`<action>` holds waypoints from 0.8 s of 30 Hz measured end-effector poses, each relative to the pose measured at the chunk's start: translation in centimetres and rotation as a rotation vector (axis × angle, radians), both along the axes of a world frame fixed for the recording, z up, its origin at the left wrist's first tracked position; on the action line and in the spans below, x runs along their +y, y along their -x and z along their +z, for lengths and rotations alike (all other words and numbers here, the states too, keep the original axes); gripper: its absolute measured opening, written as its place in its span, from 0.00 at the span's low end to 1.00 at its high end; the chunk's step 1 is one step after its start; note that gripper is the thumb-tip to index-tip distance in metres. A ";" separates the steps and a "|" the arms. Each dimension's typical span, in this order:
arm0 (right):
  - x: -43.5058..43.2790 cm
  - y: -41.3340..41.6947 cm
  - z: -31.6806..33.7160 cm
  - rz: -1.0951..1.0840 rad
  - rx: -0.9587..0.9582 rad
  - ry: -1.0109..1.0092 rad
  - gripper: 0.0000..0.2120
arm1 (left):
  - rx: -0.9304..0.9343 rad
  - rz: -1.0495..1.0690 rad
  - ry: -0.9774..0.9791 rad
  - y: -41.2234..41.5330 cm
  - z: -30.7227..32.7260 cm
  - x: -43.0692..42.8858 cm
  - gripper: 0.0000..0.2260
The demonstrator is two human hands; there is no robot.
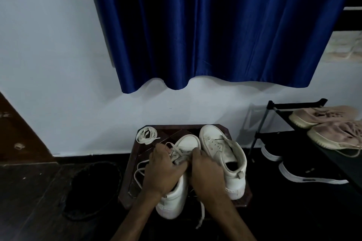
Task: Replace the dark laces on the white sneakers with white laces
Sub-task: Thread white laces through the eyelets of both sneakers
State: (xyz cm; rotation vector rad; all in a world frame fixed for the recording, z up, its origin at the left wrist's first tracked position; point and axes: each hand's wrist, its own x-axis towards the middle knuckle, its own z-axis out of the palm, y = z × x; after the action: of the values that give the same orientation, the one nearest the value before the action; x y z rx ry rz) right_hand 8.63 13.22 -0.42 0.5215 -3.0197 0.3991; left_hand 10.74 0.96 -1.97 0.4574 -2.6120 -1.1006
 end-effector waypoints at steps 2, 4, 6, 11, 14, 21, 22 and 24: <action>0.8 -1.0 -0.6 0.037 -0.015 -0.035 0.04 | 0.004 0.001 0.008 0.1 0.0 0.0 0.28; 1.9 -2.3 -0.8 0.063 -0.069 -0.153 0.04 | -0.004 0.008 0.041 0.2 -0.1 0.1 0.23; 3.1 -3.2 -0.5 0.091 -0.194 -0.245 0.14 | 0.005 0.024 0.050 0.2 -0.1 0.1 0.22; 2.0 -1.2 0.8 -0.031 -0.050 -0.120 0.12 | 0.016 0.020 0.035 0.2 0.0 0.2 0.22; 0.5 -0.4 0.4 -0.008 0.030 -0.019 0.12 | 0.012 0.031 0.029 0.1 0.0 0.2 0.21; 2.3 -1.8 -0.1 0.062 -0.062 -0.136 0.11 | -0.009 0.029 0.023 0.3 -0.2 0.1 0.22; 2.7 -2.2 0.1 0.093 -0.134 -0.217 0.12 | -0.011 0.034 0.026 0.3 -0.2 0.1 0.22; 3.1 -2.5 0.8 0.108 -0.201 -0.255 0.13 | -0.009 0.042 0.025 0.1 0.0 0.2 0.21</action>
State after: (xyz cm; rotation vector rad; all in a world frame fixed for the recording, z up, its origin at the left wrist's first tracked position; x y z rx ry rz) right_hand 11.14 16.33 0.38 0.7024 -3.2680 0.0715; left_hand 10.62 1.16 -2.01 0.5110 -2.6085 -1.0539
